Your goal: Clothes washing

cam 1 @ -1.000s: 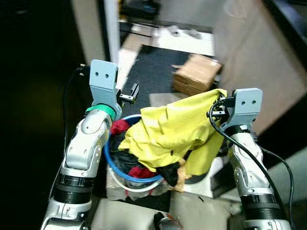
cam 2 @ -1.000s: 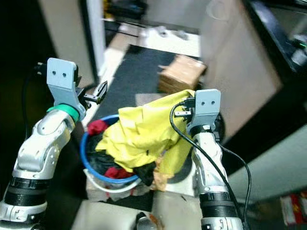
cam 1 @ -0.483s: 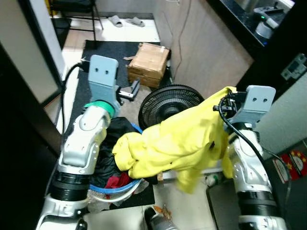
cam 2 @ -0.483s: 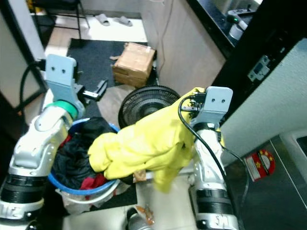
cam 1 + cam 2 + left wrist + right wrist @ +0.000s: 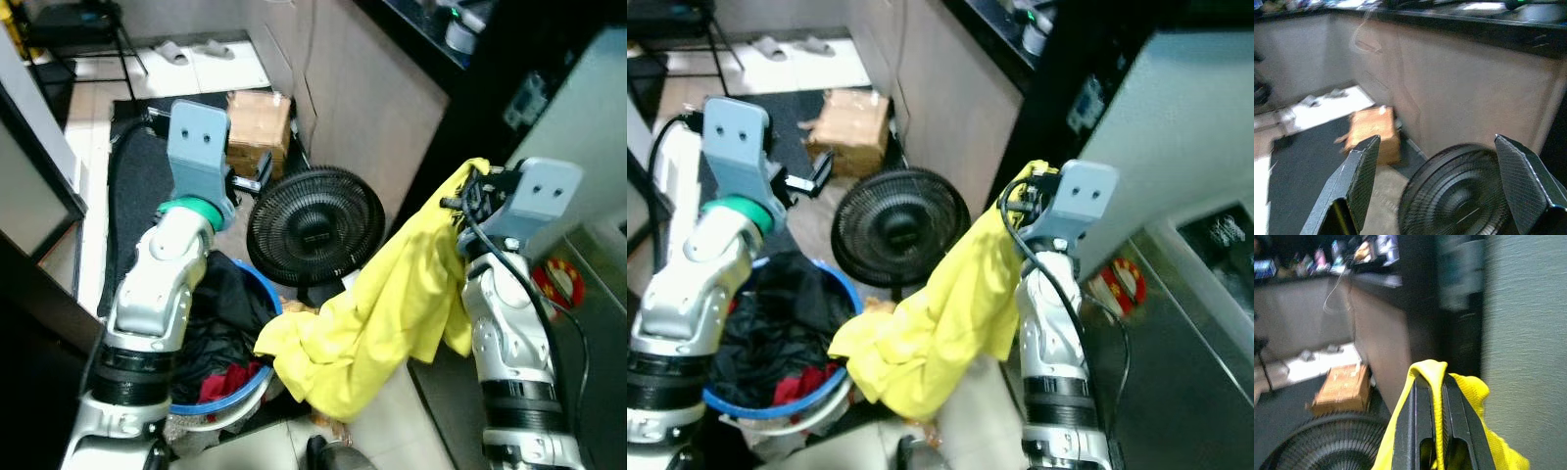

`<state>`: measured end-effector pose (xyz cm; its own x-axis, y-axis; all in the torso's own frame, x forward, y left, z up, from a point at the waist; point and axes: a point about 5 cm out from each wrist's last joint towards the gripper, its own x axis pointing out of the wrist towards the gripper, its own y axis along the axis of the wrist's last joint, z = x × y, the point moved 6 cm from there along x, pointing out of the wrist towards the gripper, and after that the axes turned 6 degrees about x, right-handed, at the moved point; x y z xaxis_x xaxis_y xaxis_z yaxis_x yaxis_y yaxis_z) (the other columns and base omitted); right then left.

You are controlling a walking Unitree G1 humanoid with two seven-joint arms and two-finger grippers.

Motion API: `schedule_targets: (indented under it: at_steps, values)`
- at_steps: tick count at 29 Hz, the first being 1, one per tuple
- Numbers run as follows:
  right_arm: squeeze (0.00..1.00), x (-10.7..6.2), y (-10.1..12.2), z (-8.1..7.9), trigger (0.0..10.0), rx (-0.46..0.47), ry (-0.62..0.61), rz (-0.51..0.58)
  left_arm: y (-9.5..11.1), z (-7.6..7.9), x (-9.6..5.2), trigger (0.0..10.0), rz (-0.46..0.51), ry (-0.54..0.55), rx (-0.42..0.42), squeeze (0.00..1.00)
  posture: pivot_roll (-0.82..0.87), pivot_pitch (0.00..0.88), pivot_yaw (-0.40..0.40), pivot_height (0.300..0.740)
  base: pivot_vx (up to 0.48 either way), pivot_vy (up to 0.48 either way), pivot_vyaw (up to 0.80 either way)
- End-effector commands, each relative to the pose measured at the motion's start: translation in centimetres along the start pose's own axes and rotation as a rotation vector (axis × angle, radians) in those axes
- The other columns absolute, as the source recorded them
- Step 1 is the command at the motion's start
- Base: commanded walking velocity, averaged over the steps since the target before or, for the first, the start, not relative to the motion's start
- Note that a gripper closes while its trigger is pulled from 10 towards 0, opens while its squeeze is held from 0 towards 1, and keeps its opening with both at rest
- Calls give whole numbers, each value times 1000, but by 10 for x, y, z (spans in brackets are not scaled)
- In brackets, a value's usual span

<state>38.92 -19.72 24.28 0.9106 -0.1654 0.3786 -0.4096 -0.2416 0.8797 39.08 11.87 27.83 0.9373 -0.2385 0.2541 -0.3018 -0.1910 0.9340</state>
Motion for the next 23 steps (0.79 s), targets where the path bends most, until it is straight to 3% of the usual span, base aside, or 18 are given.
schedule_targets:
  at_steps: [1,3,5,9,15,23]
  values:
    - [35,8,44,-14,10000,19,49,160,28,-5,0,10000,100,-15,22,0,17,74,20,740,0,0,-800]
    - [31,16,93,-44,10000,-69,142,332,74,-35,3,10000,237,31,0,0,18,70,20,740,0,0,-800]
    - [35,18,105,-54,10000,-96,170,380,92,-46,3,10000,288,60,-10,0,26,65,15,740,0,0,-800]
    - [35,19,113,-65,10000,-125,203,412,105,-54,2,10000,325,82,11,0,31,59,10,740,0,0,-800]
    - [35,14,129,-82,10000,-146,268,466,109,-44,-3,10000,343,48,89,0,25,57,6,740,0,0,-800]
    - [35,12,128,-88,10000,-157,282,470,121,-29,-6,10000,382,-5,68,0,22,53,3,740,0,0,-800]
